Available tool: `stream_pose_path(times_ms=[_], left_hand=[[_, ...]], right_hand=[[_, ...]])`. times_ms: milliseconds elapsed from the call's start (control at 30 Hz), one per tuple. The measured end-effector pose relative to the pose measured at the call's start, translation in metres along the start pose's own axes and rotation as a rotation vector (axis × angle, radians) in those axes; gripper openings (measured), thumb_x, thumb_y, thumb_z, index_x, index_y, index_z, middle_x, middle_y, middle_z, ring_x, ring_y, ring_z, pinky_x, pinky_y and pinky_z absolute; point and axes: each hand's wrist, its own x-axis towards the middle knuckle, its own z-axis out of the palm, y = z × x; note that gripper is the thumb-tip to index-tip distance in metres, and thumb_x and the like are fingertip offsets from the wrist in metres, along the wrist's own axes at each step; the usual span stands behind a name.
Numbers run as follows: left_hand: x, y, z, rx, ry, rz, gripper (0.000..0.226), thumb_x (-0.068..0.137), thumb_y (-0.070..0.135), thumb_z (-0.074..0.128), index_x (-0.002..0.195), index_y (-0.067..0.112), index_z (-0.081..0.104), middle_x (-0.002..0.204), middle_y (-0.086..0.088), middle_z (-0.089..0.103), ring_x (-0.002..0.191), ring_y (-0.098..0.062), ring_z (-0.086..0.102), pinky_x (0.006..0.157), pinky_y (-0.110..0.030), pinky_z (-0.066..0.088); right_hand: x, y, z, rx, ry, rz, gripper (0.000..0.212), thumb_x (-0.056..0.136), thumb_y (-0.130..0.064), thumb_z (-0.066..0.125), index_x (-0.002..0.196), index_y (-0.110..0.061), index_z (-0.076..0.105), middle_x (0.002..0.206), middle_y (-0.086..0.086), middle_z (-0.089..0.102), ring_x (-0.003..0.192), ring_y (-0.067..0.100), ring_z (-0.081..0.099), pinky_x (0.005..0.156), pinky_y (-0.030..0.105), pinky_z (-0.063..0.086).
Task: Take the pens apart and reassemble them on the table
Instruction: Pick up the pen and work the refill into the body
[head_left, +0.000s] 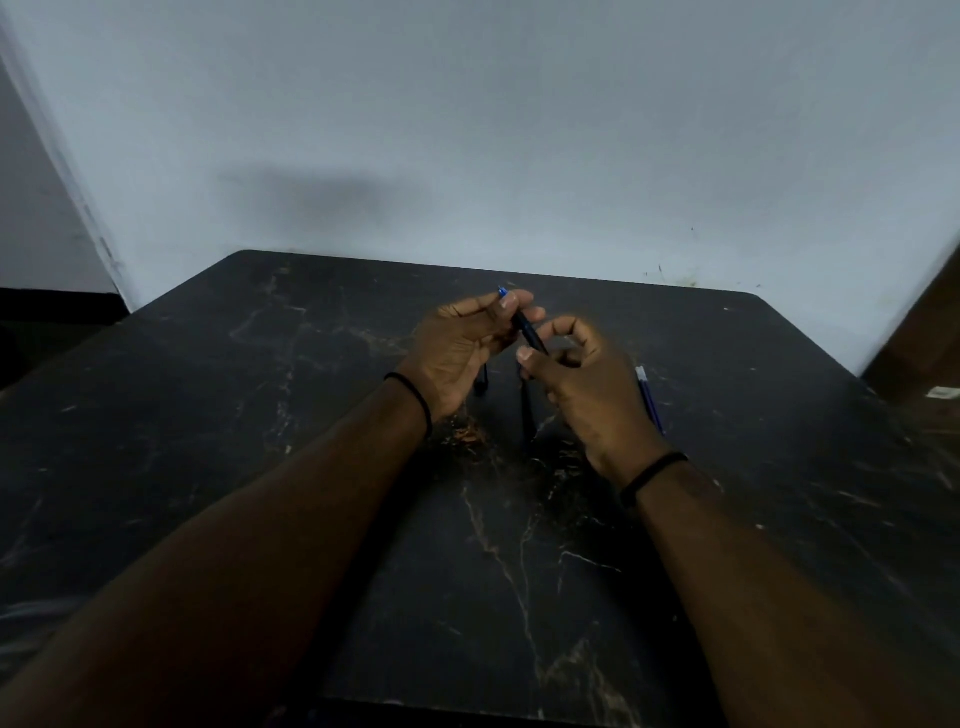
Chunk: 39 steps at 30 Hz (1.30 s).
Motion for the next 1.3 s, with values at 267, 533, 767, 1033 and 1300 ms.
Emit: stream_pose_path(times_ms=[267,533,767,1033,1300], left_hand=[[-0.0006,0.0005,0.0007,0.029,0.017,0.008,0.017,0.095,0.009,0.055,0.103,0.004,0.069,0.096,-0.012,0.075,0.094,-0.027,0.068,0.084,-0.032,0.057],[0.0,-0.0011,0.0003,0.009,0.007,-0.01,0.02,0.091,0.012,0.058,0.106,0.002,0.069,0.102,-0.014,0.074,0.101,-0.026,0.069,0.098,-0.038,0.053],[-0.0009,-0.0004,0.0007,0.018,-0.003,-0.008,0.023,0.088,0.015,0.061,0.106,0.003,0.069,0.104,-0.014,0.073,0.102,-0.026,0.069,0.095,-0.036,0.054],[-0.0015,-0.0003,-0.0009,0.031,0.0,-0.017,0.034,0.081,0.022,0.066,0.109,0.002,0.068,0.111,-0.018,0.072,0.108,-0.029,0.068,0.094,-0.037,0.054],[-0.002,-0.0002,-0.0001,0.047,-0.001,-0.017,0.019,0.094,0.01,0.057,0.106,0.002,0.069,0.104,-0.015,0.073,0.103,-0.026,0.07,0.093,-0.034,0.055]], right_hand=[[-0.0019,-0.0024,0.0024,-0.037,0.017,0.033,0.021,0.101,-0.027,0.056,0.101,-0.015,0.072,0.079,0.002,0.068,0.048,-0.004,0.049,0.058,0.021,0.036],[-0.0009,-0.0019,0.0018,-0.035,0.009,-0.005,0.022,0.093,-0.026,0.068,0.11,-0.012,0.067,0.091,0.002,0.07,0.067,-0.001,0.058,0.062,0.015,0.042],[-0.0012,-0.0014,0.0025,-0.034,0.02,-0.013,0.014,0.097,-0.021,0.063,0.1,-0.009,0.071,0.083,0.007,0.068,0.053,-0.006,0.052,0.052,0.007,0.039],[-0.0044,-0.0042,0.0021,-0.034,0.01,0.007,0.021,0.096,-0.031,0.064,0.113,-0.018,0.068,0.088,0.006,0.071,0.054,-0.004,0.054,0.058,0.016,0.039],[-0.0058,-0.0043,0.0028,-0.051,0.022,-0.011,0.02,0.1,-0.027,0.058,0.101,-0.013,0.071,0.076,0.007,0.068,0.043,-0.003,0.048,0.056,0.024,0.036]])
